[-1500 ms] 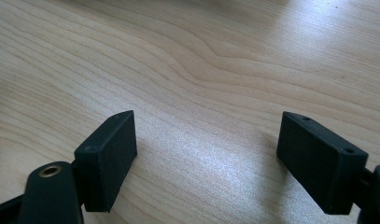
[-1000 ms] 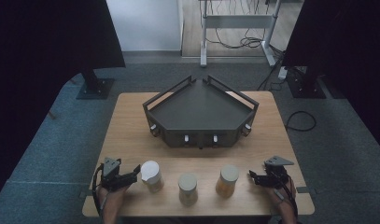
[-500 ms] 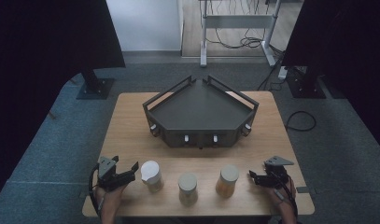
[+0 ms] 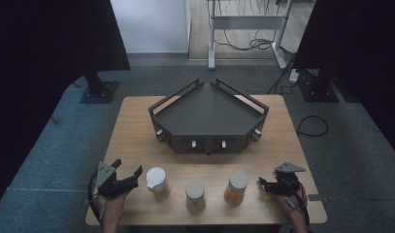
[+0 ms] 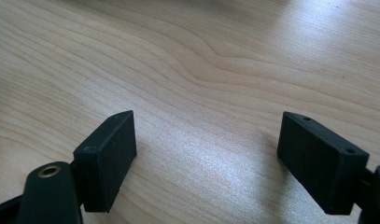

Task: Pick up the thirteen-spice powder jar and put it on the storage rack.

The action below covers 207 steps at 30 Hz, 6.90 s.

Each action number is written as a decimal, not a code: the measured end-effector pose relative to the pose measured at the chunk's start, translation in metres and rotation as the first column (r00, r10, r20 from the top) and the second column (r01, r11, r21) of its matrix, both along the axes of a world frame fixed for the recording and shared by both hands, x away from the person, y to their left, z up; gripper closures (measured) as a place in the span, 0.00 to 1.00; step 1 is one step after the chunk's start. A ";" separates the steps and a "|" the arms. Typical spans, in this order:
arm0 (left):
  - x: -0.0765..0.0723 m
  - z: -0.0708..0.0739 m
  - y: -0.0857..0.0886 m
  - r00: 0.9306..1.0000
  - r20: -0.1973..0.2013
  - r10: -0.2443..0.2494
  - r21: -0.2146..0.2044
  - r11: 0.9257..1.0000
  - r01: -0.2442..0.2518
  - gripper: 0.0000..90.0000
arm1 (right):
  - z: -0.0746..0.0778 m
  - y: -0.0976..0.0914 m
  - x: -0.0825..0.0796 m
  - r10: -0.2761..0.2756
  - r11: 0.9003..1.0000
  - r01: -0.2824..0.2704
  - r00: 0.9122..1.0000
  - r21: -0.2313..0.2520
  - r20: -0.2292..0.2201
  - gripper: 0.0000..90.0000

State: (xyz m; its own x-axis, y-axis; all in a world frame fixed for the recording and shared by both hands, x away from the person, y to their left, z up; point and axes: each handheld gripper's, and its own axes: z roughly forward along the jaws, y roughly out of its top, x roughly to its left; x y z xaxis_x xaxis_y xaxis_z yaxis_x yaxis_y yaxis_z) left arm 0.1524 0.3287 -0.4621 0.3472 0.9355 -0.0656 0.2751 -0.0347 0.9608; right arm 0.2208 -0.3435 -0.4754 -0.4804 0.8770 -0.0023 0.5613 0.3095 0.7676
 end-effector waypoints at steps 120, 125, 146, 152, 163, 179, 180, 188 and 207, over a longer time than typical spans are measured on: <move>-0.015 0.000 -0.045 0.972 0.065 -0.225 0.047 0.974 0.222 0.08 | 0.000 -0.003 0.001 0.010 1.000 -0.010 1.000 0.008 -0.002 0.21; -0.015 -0.002 -0.046 0.973 0.052 -0.226 0.050 0.973 0.224 0.09 | 0.000 -0.003 0.001 0.010 1.000 -0.010 1.000 0.009 -0.002 0.21; -0.012 -0.011 -0.048 0.974 0.007 -0.227 0.066 0.972 0.226 0.10 | 0.000 -0.003 0.001 0.011 1.000 -0.011 1.000 0.010 -0.002 0.21; -0.011 -0.012 -0.049 0.974 -0.001 -0.225 0.076 0.972 0.224 0.14 | 0.000 -0.003 0.001 0.011 1.000 -0.011 1.000 0.010 -0.003 0.21; -0.015 -0.019 -0.047 0.975 0.029 -0.219 0.071 0.974 0.216 0.33 | 0.000 -0.003 0.001 0.011 1.000 -0.011 1.000 0.009 -0.002 0.21; -0.017 -0.021 -0.050 0.983 0.029 -0.182 0.035 0.983 0.181 0.34 | 0.000 -0.002 0.001 0.011 1.000 -0.011 1.000 0.003 -0.001 0.21; -0.017 -0.021 -0.049 0.984 0.027 -0.178 0.028 0.984 0.177 0.34 | 0.000 -0.002 0.001 0.011 1.000 -0.011 1.000 0.003 -0.001 0.21; -0.020 -0.017 -0.049 0.983 0.047 -0.177 0.010 0.984 0.176 0.34 | 0.000 -0.002 0.001 0.011 1.000 -0.011 1.000 0.004 -0.001 0.21; -0.023 0.000 -0.054 0.983 0.078 -0.164 0.046 0.986 0.161 0.34 | 0.000 -0.002 0.001 0.010 1.000 -0.010 1.000 0.002 -0.001 0.21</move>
State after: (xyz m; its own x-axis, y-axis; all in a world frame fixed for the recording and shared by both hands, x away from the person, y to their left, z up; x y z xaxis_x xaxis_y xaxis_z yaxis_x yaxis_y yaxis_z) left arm 0.1298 0.2745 -0.4620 0.4973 0.8676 0.0048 0.1841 -0.1110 0.9766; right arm 0.2217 -0.3451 -0.4754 -0.4894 0.8720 0.0002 0.5588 0.3134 0.7678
